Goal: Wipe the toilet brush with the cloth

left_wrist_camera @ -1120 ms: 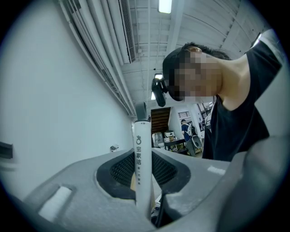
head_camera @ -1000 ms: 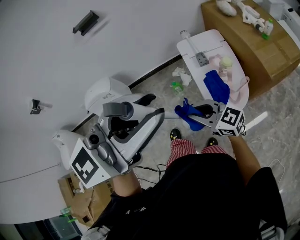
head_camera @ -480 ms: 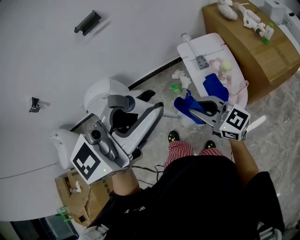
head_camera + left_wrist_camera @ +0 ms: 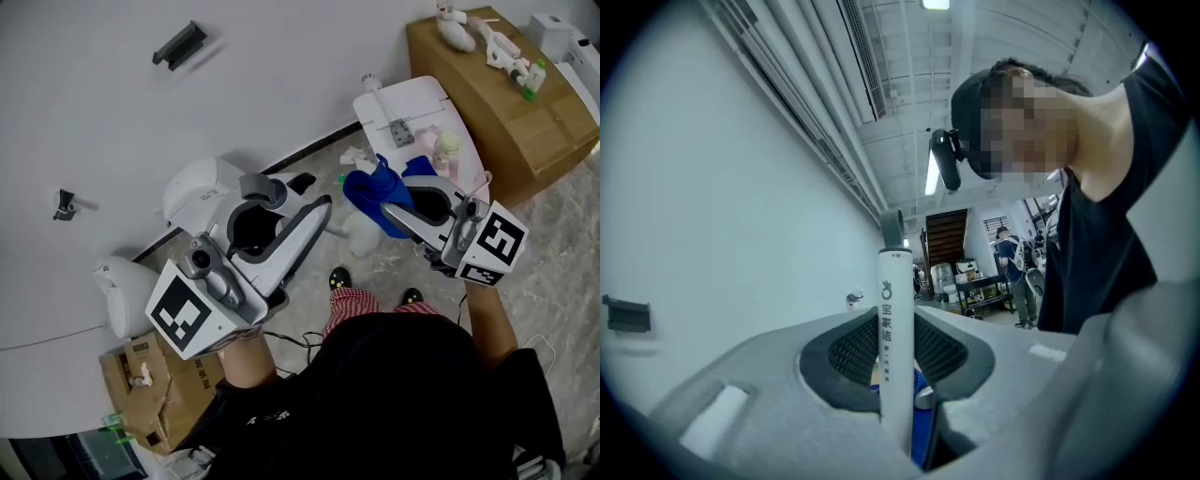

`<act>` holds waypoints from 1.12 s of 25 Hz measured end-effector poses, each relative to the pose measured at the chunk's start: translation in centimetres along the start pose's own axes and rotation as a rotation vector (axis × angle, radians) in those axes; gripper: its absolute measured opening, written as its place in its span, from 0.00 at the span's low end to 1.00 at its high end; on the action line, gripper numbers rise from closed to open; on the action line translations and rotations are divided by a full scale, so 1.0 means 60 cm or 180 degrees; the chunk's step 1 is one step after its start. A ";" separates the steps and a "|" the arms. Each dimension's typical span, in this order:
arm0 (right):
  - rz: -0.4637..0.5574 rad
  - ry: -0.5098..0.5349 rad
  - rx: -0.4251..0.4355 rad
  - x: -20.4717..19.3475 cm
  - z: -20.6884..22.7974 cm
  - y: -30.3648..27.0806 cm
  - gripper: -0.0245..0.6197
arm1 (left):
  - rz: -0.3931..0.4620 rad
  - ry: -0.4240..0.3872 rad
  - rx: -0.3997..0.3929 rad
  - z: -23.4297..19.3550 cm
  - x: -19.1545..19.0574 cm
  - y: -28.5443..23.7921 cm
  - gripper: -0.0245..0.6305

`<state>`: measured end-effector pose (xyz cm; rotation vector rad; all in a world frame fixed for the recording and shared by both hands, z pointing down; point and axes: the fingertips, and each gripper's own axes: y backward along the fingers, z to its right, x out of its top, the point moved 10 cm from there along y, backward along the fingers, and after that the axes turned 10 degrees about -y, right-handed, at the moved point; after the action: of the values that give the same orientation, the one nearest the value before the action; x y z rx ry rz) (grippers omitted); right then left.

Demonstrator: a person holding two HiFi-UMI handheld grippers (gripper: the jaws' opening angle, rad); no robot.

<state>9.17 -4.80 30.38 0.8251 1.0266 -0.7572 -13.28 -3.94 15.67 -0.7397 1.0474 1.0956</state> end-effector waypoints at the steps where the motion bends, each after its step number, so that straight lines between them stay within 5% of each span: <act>1: -0.0005 0.0007 0.0011 0.008 -0.001 0.001 0.14 | 0.0014 0.0010 0.0010 -0.001 -0.001 -0.002 0.18; 12: 0.0227 0.0029 0.0251 0.100 -0.045 0.011 0.14 | -0.0006 0.0034 0.0027 -0.004 -0.012 -0.017 0.18; 28: 0.0463 0.0574 0.0766 0.211 -0.128 -0.009 0.14 | -0.0068 0.0133 0.0006 -0.005 -0.021 -0.016 0.18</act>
<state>9.70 -0.35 16.24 1.1800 1.0340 -0.6991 -12.55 -4.93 16.71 -0.7735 1.0733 1.0645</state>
